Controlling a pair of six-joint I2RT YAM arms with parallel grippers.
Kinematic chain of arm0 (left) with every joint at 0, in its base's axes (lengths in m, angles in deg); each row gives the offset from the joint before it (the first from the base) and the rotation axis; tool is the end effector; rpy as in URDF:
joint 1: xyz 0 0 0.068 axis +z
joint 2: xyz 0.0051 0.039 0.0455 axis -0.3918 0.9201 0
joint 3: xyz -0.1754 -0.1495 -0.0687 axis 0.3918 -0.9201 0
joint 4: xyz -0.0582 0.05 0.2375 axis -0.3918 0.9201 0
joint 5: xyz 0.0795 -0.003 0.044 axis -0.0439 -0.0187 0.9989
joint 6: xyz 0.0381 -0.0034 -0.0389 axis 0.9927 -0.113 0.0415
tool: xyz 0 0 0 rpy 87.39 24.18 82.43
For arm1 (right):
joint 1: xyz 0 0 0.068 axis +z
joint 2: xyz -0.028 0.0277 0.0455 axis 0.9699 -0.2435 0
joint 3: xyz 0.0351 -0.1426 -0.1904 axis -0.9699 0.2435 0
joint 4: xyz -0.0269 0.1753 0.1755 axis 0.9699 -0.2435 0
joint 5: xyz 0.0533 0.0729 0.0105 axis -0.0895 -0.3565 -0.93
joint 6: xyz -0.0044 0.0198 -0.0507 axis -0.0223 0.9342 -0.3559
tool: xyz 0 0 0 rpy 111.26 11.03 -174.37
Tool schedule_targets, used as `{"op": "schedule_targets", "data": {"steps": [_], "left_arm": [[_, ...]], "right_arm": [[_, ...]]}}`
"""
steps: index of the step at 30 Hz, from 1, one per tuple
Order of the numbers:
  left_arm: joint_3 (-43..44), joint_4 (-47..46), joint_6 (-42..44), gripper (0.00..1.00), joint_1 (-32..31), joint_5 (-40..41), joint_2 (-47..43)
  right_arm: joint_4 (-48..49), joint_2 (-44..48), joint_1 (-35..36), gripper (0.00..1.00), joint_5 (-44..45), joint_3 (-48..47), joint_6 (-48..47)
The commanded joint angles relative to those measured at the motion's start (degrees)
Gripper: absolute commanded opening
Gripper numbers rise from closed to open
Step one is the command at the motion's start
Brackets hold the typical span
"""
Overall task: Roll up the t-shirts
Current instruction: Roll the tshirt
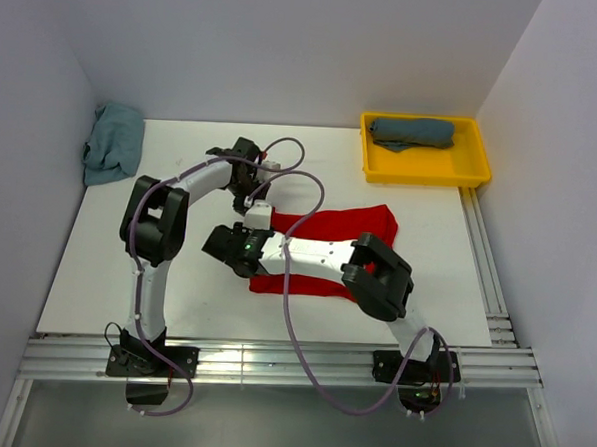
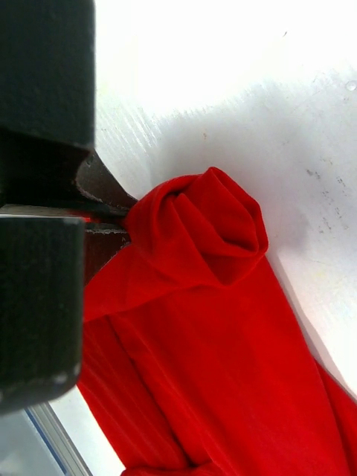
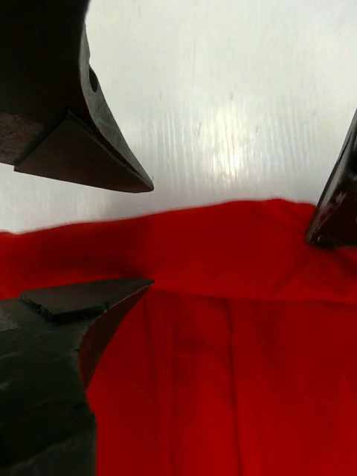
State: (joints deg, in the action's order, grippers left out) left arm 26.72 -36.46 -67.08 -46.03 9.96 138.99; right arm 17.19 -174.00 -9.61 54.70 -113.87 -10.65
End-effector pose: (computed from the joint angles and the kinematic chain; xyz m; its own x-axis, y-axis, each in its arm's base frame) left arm 0.3682 -0.1694 0.1473 -0.9009 0.3347 -0.2762 0.4165 0.8458 -0.3335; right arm 0.1852 0.3628 0.1701 -0.6885 0.1062 -0.7174 0.0438 0.9935 0.1051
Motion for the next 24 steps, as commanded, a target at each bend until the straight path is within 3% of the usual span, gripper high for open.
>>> {"op": "schedule_targets", "data": {"steps": [1, 11, 15, 16, 19, 24], "left_arm": [[2.5, 2.1, 0.3, 0.0, -0.2, 0.9, 1.1], [5.0, 3.3, 0.3, 0.04, -0.7, 0.9, 2.3], [5.8, 3.5, 0.5, 0.09, -0.7, 0.6, 2.5], [5.9, 3.5, 0.6, 0.11, -0.7, 0.4, 2.5], [6.4, 3.6, 0.9, 0.19, -0.7, 0.1, 2.2], [7.5, 3.5, 2.0, 0.5, -0.2, -3.3, 0.7]], "right_arm": [[-4.7, -2.9, 0.1, 0.56, 4.6, -3.6, -2.8], [-7.8, -5.5, 1.1, 0.52, 4.6, -4.0, -1.5], [-4.7, -4.1, 1.1, 0.25, 2.8, -0.6, -0.5], [-3.3, -2.6, 1.1, 0.23, 2.2, 1.8, -0.2], [3.4, 1.2, 0.6, 0.19, -1.3, 8.1, 0.8], [22.5, 10.0, -2.1, 0.18, -10.4, 24.0, 3.4]]}}
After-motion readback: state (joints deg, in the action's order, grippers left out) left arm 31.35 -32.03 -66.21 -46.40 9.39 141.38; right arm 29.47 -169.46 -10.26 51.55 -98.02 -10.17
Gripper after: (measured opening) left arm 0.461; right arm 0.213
